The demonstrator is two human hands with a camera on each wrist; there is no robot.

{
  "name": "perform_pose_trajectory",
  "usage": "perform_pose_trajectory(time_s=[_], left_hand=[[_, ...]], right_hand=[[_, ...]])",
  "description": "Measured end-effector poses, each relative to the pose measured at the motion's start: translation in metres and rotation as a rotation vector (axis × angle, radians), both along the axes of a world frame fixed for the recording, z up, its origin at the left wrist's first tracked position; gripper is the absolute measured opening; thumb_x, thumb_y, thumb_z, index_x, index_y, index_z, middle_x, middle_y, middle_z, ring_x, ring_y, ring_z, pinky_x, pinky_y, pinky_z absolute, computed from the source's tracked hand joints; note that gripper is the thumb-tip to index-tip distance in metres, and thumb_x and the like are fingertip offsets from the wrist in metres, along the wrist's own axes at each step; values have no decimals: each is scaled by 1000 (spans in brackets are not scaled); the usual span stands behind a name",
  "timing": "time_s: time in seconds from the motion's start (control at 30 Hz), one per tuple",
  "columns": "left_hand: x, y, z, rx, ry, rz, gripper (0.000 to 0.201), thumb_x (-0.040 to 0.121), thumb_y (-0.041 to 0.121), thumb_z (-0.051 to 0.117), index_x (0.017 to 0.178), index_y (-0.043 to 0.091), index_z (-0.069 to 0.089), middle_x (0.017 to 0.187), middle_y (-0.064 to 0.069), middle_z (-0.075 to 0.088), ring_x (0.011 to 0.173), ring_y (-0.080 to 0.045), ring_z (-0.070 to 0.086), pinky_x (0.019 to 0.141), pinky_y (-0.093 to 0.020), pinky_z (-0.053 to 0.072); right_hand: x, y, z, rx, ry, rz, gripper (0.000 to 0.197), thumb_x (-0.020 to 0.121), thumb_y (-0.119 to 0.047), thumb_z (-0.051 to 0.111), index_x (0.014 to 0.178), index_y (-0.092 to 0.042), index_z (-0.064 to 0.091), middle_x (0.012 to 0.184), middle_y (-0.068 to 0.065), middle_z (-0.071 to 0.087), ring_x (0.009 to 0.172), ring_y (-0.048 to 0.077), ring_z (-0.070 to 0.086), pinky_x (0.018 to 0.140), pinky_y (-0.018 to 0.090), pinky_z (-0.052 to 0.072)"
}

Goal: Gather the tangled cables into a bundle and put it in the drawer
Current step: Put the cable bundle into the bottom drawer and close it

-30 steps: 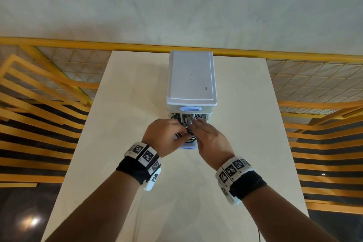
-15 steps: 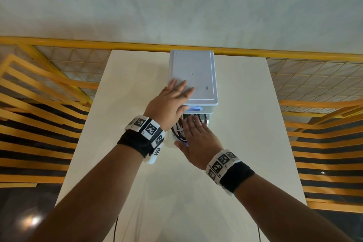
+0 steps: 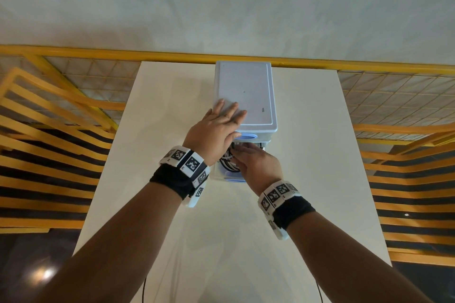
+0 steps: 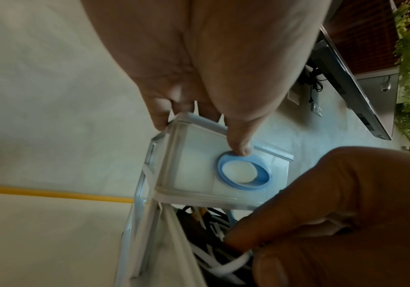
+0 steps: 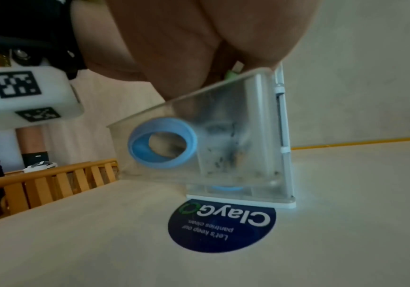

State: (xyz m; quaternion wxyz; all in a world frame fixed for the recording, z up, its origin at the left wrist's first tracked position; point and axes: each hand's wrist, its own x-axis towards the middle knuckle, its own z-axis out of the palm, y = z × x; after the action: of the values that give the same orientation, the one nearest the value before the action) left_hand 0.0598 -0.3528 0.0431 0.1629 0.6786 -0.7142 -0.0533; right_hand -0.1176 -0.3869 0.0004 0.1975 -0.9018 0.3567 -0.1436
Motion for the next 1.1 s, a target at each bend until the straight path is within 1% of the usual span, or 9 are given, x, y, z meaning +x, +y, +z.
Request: perform_pose_trajectory(time_s=[0.1, 0.23, 0.33, 0.4, 0.53, 0.6, 0.7, 0.87, 1.1], left_hand=[[-1, 0, -1, 21, -28, 7, 54, 105, 29, 55, 156, 20, 40, 163, -8, 35, 154, -38, 22, 119, -55, 34], [-5, 8, 9, -29, -59, 31, 52, 103, 35, 56, 153, 24, 46, 162, -4, 38, 153, -31, 30, 121, -53, 30], [-14, 27, 13, -315, -1, 56, 26, 97, 29, 65, 121, 27, 75, 121, 5, 74, 109, -20, 70, 92, -37, 49], [-23, 42, 6, -316, 49, 55, 15, 94, 30, 67, 104, 29, 78, 93, 10, 75, 82, -18, 70, 72, -33, 49], [-34, 53, -26, -73, 124, -3, 29, 97, 41, 63, 122, 32, 74, 102, 11, 71, 89, -18, 66, 70, -33, 53], [-41, 50, -35, -31, 128, -61, 31, 99, 45, 56, 123, 36, 74, 104, 13, 71, 88, -18, 65, 70, -34, 53], [-52, 40, -39, -38, 124, -65, 31, 99, 47, 53, 115, 38, 77, 95, 13, 71, 80, -17, 63, 66, -32, 50], [-60, 21, -29, -17, 71, 29, 24, 97, 42, 62, 91, 31, 82, 68, 6, 61, 61, -20, 58, 53, -28, 42], [-70, 7, -25, 138, 12, 150, 30, 100, 38, 55, 92, 23, 80, 89, 4, 65, 77, -22, 66, 61, -28, 43]], right_hand=[[-3, -1, -3, -45, -61, -27, 18, 83, -28, 77, 99, -23, 81, 109, -4, 76, 99, 26, 71, 89, 40, 56], [-10, 1, 0, -119, -67, -90, 14, 76, -39, 85, 88, -32, 81, 99, -3, 63, 96, 28, 57, 83, 40, 47], [-16, -1, -1, -128, -113, -135, 21, 80, -50, 77, 97, -38, 80, 92, -4, 58, 88, 25, 54, 80, 39, 45], [-28, -3, 1, -132, -207, -157, 27, 89, -48, 69, 111, -34, 76, 92, -4, 60, 85, 24, 55, 80, 39, 46], [-60, -1, 9, 210, -398, -457, 28, 98, -39, 58, 124, -29, 63, 104, -5, 61, 90, 11, 62, 83, 31, 51], [-68, 4, 8, 503, -293, -510, 35, 97, -46, 56, 129, -31, 56, 105, -7, 65, 84, 5, 67, 77, 29, 55], [-69, 10, 3, 781, -228, -455, 31, 98, -41, 59, 126, -29, 58, 99, -5, 71, 70, 12, 73, 70, 40, 62], [-71, 11, 4, 753, -271, -437, 15, 97, -33, 64, 110, -26, 64, 91, -6, 72, 64, 13, 72, 71, 37, 62], [-69, 8, 9, 689, -252, -430, 12, 95, -29, 67, 106, -25, 63, 82, -7, 71, 63, 5, 70, 67, 30, 57]])
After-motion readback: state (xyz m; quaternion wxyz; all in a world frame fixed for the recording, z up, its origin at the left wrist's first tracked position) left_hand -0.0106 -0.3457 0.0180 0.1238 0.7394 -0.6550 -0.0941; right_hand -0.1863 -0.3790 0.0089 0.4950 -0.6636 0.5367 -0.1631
